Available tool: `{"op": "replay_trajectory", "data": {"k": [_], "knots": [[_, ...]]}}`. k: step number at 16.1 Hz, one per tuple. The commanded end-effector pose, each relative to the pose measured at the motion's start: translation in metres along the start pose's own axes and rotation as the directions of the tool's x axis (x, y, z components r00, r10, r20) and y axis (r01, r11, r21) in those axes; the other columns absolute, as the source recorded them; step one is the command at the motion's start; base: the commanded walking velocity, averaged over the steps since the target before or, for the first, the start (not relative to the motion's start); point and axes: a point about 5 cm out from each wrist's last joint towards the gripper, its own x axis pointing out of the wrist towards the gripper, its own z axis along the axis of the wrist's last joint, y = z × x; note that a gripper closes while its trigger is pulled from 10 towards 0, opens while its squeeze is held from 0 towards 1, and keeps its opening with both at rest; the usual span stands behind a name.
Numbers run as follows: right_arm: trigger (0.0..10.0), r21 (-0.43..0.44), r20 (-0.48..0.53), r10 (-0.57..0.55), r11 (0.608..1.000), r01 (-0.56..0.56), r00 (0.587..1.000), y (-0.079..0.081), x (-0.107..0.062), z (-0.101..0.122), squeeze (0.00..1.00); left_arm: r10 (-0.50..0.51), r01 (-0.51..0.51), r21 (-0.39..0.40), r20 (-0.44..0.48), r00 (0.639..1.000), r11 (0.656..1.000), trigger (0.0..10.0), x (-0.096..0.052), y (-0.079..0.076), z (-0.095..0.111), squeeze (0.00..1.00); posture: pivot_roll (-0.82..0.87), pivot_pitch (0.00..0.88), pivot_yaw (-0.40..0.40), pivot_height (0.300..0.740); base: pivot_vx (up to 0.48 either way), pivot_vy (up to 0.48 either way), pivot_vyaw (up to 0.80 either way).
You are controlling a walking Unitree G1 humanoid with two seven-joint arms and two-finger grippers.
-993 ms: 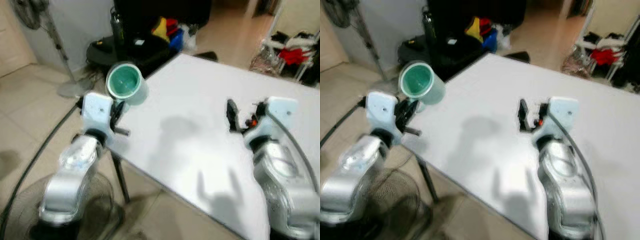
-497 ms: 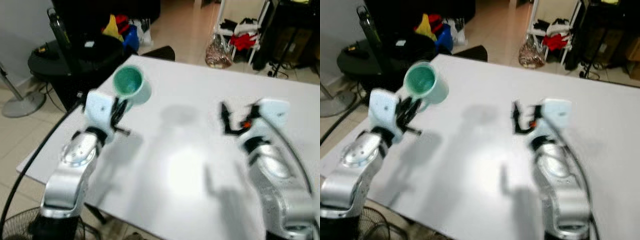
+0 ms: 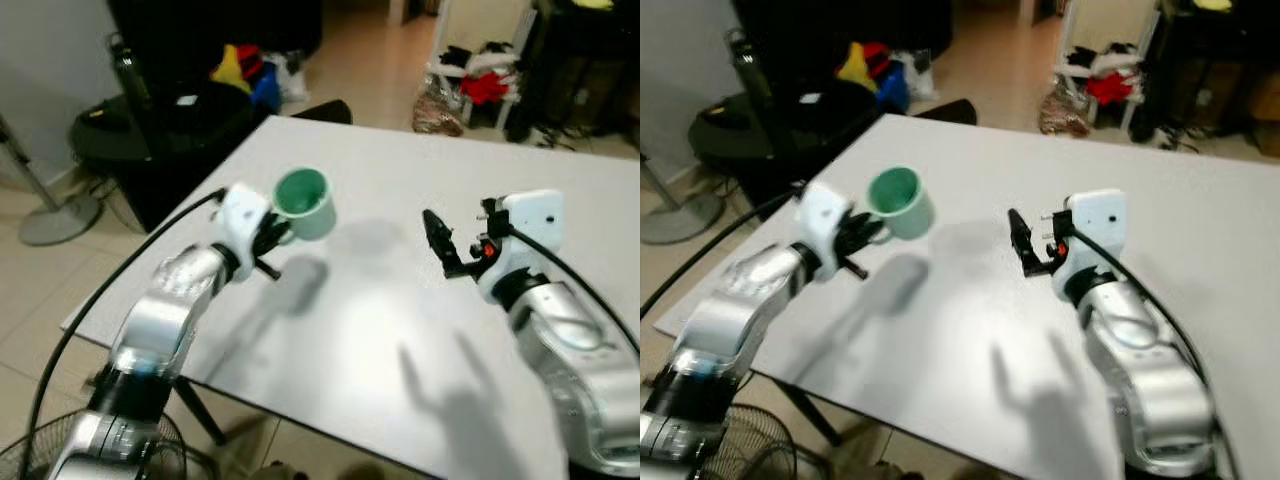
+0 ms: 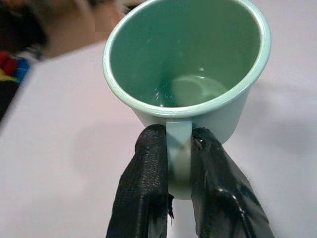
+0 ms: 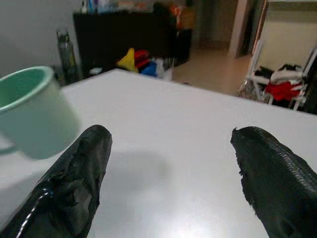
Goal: Setting the table
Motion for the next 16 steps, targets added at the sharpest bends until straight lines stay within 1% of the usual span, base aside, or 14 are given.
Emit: {"op": "replay_trajectory", "data": {"k": [1,2,3,4,5,6,7,10,12,13,14,16], "knots": [[10.0,-0.007,-0.004,0.057,0.998,-0.057,0.998,-0.004,-0.003,0.008,0.00,-0.018,0.018,0.020,-0.004,1.000,1.000,10.0,0.012,0.003,0.004,0.00,0.01,0.000,0.113,0.740,0.000,0.000,0.00],[10.0,-0.035,-0.021,0.112,0.993,-0.113,0.993,-0.008,-0.006,0.011,0.00,-0.041,0.041,0.031,-0.016,0.999,0.999,10.0,0.025,0.005,0.008,0.00,0.00,0.000,0.120,0.740,0.000,0.000,0.00],[10.0,-0.057,-0.047,0.192,0.979,-0.194,0.980,-0.009,-0.011,0.014,0.00,-0.066,0.068,0.042,-0.040,0.997,0.997,10.0,0.035,0.004,0.012,0.00,-0.01,0.000,0.125,0.740,0.000,0.000,0.00],[10.0,-0.086,-0.074,0.251,0.963,-0.257,0.965,-0.008,-0.016,0.014,0.00,-0.072,0.075,0.063,-0.051,0.996,0.995,10.0,0.042,0.003,0.015,0.00,-0.02,0.000,0.143,0.740,0.000,0.000,0.00],[10.0,-0.097,-0.110,0.295,0.947,-0.305,0.949,-0.008,-0.021,0.013,0.00,-0.077,0.081,0.060,-0.065,0.995,0.995,10.0,0.048,0.003,0.018,0.00,-0.03,0.000,0.149,0.740,0.000,0.000,0.00],[10.0,-0.108,-0.171,0.351,0.922,-0.372,0.921,-0.006,-0.030,0.008,0.00,-0.077,0.081,0.044,-0.093,0.993,0.996,10.0,0.055,0.003,0.019,0.00,-0.04,0.000,0.156,0.740,0.000,0.000,0.00],[10.0,-0.123,-0.206,0.386,0.901,-0.415,0.899,-0.004,-0.036,0.004,0.00,-0.065,0.077,0.098,-0.119,0.991,0.992,10.0,0.057,0.004,0.017,0.00,-0.05,0.000,0.175,0.740,0.000,0.000,0.00],[10.0,-0.100,-0.262,0.440,0.873,-0.477,0.859,-0.002,-0.045,-0.002,0.00,-0.046,0.067,0.120,-0.167,0.985,0.991,10.0,0.061,0.013,0.014,0.00,-0.07,0.000,0.203,0.740,0.000,0.000,0.00],[10.0,-0.096,-0.282,0.470,0.854,-0.512,0.837,0.001,-0.047,-0.006,0.00,-0.040,0.061,0.100,-0.203,0.978,0.993,10.0,0.061,0.016,0.010,0.00,-0.06,0.000,0.207,0.740,0.000,0.000,0.00],[10.0,-0.097,-0.285,0.472,0.851,-0.515,0.834,0.001,-0.047,-0.007,0.00,-0.042,0.064,0.099,-0.206,0.978,0.993,10.0,0.062,0.016,0.009,0.00,-0.06,0.000,0.206,0.740,0.000,0.000,0.00],[10.0,-0.094,-0.285,0.495,0.838,-0.538,0.821,0.003,-0.045,-0.007,0.00,-0.042,0.062,0.082,-0.225,0.973,0.995,10.0,0.062,0.016,0.006,0.00,-0.06,0.000,0.205,0.740,0.000,0.000,0.00],[10.0,-0.093,-0.290,0.512,0.826,-0.556,0.809,0.004,-0.044,-0.007,0.00,-0.052,0.065,0.049,-0.233,0.971,0.997,10.0,0.062,0.016,0.004,0.00,-0.05,0.000,0.201,0.740,0.000,0.000,0.00]]}}
